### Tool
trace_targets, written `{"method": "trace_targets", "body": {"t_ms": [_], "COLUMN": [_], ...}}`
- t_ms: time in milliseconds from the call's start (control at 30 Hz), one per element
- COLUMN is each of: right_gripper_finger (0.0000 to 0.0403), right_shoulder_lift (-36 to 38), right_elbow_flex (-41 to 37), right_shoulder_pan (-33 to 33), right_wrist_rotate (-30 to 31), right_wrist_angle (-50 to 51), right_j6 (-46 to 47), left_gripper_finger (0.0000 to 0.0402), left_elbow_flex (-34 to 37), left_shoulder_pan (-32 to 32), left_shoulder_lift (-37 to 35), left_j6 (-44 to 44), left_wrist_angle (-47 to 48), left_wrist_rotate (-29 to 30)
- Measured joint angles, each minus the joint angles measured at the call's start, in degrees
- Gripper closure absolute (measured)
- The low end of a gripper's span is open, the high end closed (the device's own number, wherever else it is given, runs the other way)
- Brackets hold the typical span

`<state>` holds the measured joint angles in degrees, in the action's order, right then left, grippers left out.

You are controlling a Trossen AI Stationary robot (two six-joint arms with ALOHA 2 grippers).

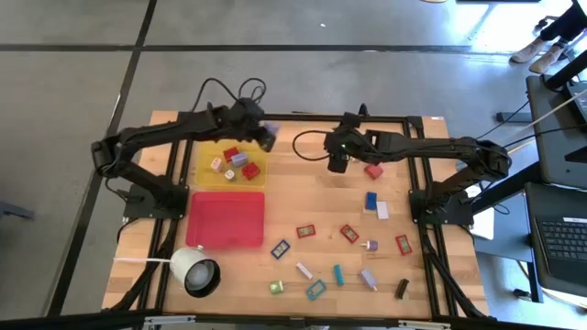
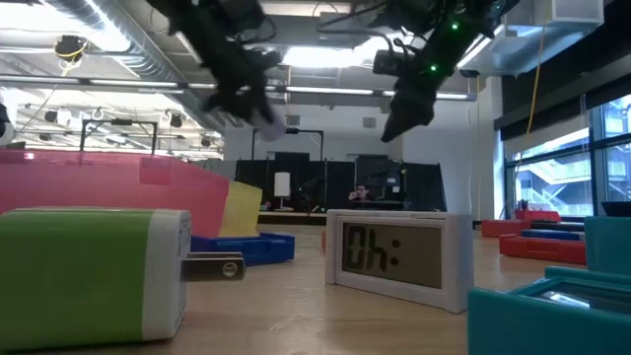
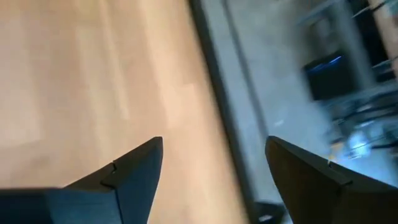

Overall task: Pick & Place Office items
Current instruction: Put the blue charger adapter into the yellow bin

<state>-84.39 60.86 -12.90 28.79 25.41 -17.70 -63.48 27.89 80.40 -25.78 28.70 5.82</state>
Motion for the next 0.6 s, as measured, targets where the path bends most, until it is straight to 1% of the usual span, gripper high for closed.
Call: {"method": "trace_targets", "body": {"t_ms": [167, 233, 300, 367, 500, 600], "right_gripper_finger": [0.0128, 0.0131, 0.0134, 0.0136, 0.0139, 0.0140], "right_shoulder_lift": [0.0, 0.0, 0.0, 0.0, 0.0, 0.0], "right_elbow_flex": [0.0, 0.0, 0.0, 0.0, 0.0, 0.0], "right_shoulder_pan": [-0.3, -0.2, -0.2, -0.2, -0.3, -0.3], "right_wrist_rotate": [-5.7, -6.6, -7.0, -7.0, -7.0, -6.9], "right_wrist_angle": [5.9, 7.7, 9.2, 11.1, 15.7, 17.9], "right_j6": [7.7, 9.5, 10.8, 11.9, 14.5, 15.7], "left_gripper_finger": [0.0277, 0.0277, 0.0277, 0.0278, 0.0277, 0.0276], "left_elbow_flex": [0.0, 0.0, 0.4, 2.1, 6.8, 10.0], "left_shoulder_pan": [0.2, 0.3, 0.3, 0.3, 0.8, 0.9], "left_shoulder_lift": [-3.4, -3.5, -3.5, -3.3, -3.2, -3.2], "left_j6": [0.5, -0.3, -1.9, -3.2, -3.5, -3.5], "left_wrist_angle": [18.5, 26.0, 31.0, 33.2, 33.2, 31.9], "left_wrist_rotate": [0.7, 3.2, 7.3, 9.1, 6.1, 6.4]}}
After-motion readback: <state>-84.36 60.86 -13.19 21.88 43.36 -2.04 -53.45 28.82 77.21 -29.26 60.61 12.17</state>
